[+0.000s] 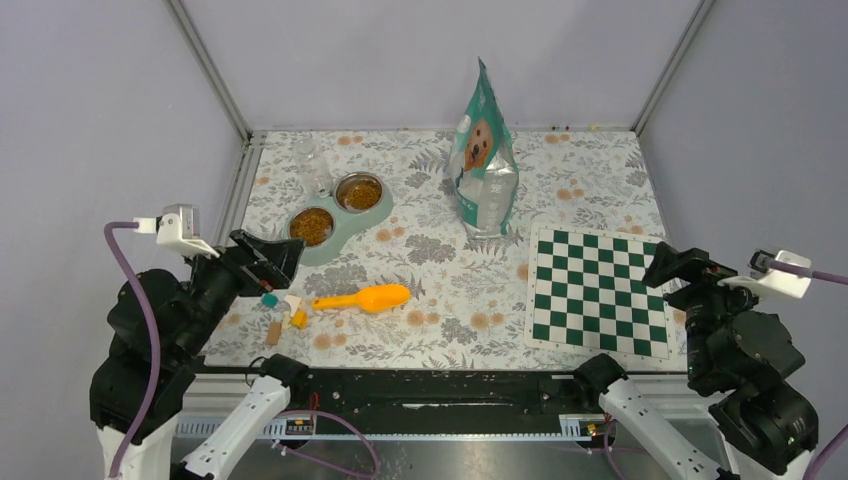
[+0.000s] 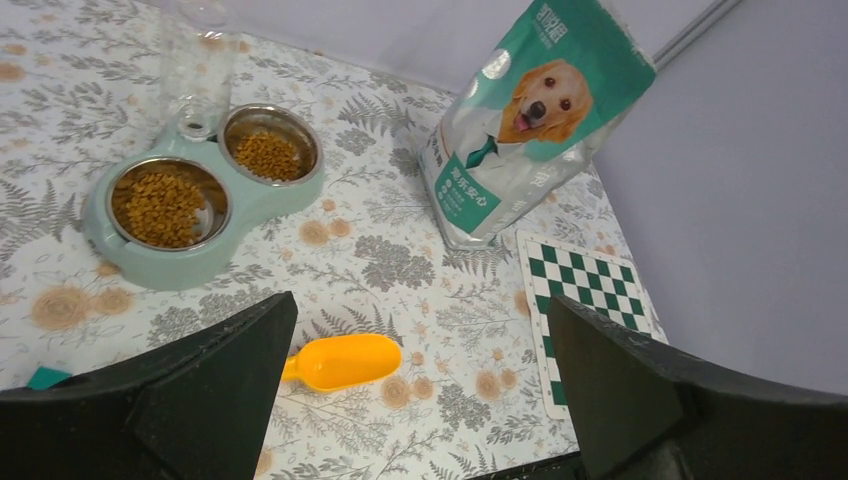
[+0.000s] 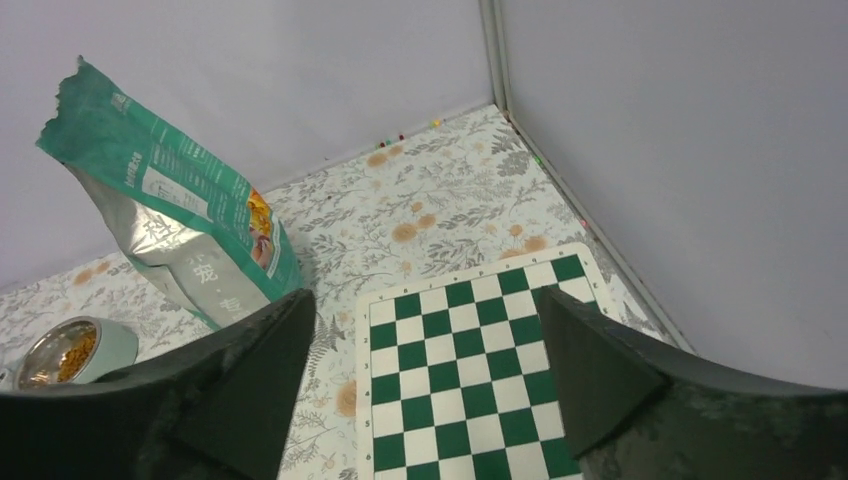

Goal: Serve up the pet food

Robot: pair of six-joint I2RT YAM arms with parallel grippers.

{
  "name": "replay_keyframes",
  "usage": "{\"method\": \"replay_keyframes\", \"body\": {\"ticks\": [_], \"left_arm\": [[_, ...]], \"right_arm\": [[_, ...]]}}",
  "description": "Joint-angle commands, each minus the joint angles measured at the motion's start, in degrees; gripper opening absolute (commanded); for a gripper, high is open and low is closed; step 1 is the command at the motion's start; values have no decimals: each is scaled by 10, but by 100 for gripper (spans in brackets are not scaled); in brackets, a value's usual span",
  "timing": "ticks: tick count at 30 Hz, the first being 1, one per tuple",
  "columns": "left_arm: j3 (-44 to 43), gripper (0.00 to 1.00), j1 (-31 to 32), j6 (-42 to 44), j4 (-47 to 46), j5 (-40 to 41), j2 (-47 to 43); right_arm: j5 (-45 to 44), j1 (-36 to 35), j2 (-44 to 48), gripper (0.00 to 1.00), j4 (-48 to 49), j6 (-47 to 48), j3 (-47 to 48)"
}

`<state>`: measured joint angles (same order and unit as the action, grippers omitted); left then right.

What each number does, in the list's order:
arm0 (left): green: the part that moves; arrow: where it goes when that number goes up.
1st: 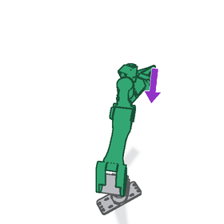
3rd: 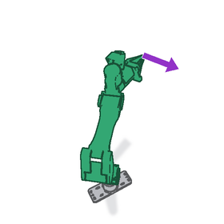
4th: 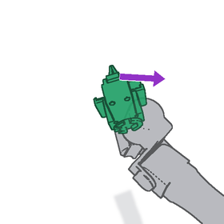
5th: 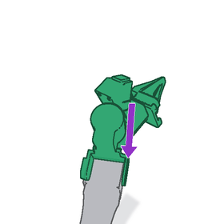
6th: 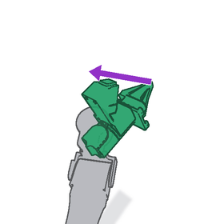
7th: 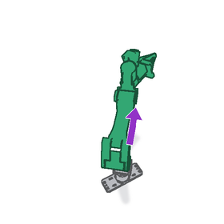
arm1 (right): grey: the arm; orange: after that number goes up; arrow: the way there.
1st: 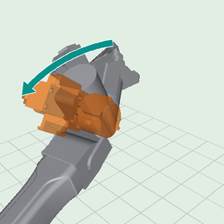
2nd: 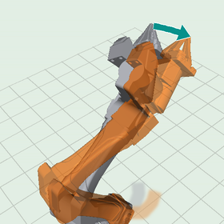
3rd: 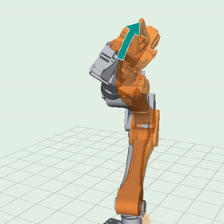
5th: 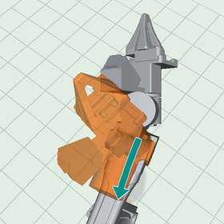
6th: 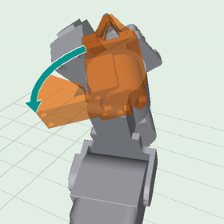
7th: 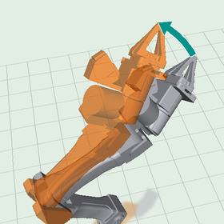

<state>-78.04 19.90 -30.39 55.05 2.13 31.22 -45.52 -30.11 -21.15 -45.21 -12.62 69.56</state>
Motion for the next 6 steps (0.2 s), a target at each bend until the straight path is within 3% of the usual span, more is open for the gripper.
{"method": "replay_keyframes", "body": {"ticks": [1,6], "left_arm": [[-19,99,-1,14,20,37,-14],[-4,99,-1,25,21,69,-47]], "right_arm": [[-47,-2,4,96,-48,-2,35],[-49,-2,5,100,-69,-13,37]]}}
